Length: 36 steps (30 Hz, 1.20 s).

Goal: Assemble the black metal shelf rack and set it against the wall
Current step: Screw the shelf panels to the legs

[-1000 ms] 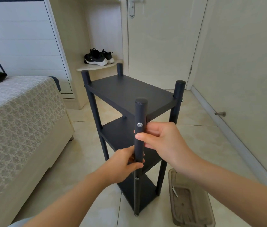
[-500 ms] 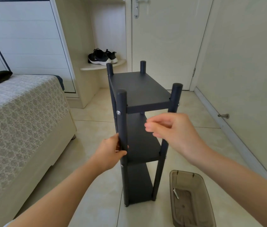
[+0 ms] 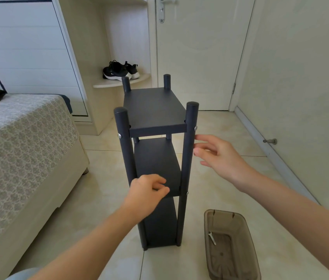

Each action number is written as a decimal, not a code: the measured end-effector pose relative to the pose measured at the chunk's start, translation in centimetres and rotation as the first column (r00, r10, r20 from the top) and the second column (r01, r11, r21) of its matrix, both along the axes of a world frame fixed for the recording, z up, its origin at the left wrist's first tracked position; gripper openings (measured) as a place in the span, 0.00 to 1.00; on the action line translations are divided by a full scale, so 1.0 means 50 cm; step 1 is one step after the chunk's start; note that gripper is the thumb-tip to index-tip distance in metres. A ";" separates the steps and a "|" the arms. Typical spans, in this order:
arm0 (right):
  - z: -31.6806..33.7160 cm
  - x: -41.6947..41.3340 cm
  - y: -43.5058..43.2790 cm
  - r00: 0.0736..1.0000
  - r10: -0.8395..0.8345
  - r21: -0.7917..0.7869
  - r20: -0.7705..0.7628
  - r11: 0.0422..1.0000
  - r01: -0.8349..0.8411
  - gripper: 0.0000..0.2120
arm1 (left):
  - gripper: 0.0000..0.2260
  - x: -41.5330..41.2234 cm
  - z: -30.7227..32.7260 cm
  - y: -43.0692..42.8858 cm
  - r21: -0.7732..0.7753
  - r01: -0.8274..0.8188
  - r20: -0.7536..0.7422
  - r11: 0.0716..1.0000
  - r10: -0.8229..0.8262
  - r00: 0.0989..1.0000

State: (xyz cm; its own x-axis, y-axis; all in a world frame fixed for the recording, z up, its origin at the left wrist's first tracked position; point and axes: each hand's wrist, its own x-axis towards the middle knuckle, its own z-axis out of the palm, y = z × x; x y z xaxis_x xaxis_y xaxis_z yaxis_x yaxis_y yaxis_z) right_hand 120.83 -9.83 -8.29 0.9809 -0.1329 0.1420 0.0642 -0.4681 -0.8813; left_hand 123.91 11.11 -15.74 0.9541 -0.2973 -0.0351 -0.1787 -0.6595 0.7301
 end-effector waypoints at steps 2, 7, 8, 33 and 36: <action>0.006 0.010 0.009 1.000 0.006 0.031 0.016 0.999 -0.007 0.20 | 0.19 0.000 0.000 -0.025 -0.062 0.067 -0.025 0.996 -0.069 0.997; 0.008 0.027 0.026 0.999 0.019 0.086 0.035 0.996 -0.022 0.17 | 0.26 0.011 0.001 -0.079 -0.218 0.061 -0.050 0.974 -0.074 0.996; 0.008 0.030 0.028 0.999 0.017 0.092 0.043 0.996 -0.021 0.15 | 0.26 0.015 0.001 -0.088 -0.235 0.054 -0.054 0.970 -0.068 0.996; 0.103 0.012 0.084 0.952 0.078 0.226 0.297 0.963 -0.150 0.11 | 0.05 -0.057 0.110 -0.055 -0.588 0.172 0.010 0.790 -0.205 0.979; 0.111 0.012 0.093 0.958 0.108 0.248 0.267 0.952 -0.176 0.16 | 0.06 -0.055 0.124 -0.048 -0.603 0.159 0.012 0.781 -0.191 0.982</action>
State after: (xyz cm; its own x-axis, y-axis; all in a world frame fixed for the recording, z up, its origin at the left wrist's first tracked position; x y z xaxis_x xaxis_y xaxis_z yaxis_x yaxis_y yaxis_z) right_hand 121.44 -5.19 -2.73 0.9306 -0.0611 0.3608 0.3443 -0.1879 -0.9199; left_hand 121.14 8.72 -9.56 0.8854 -0.4354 0.1628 -0.2031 -0.0473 0.9780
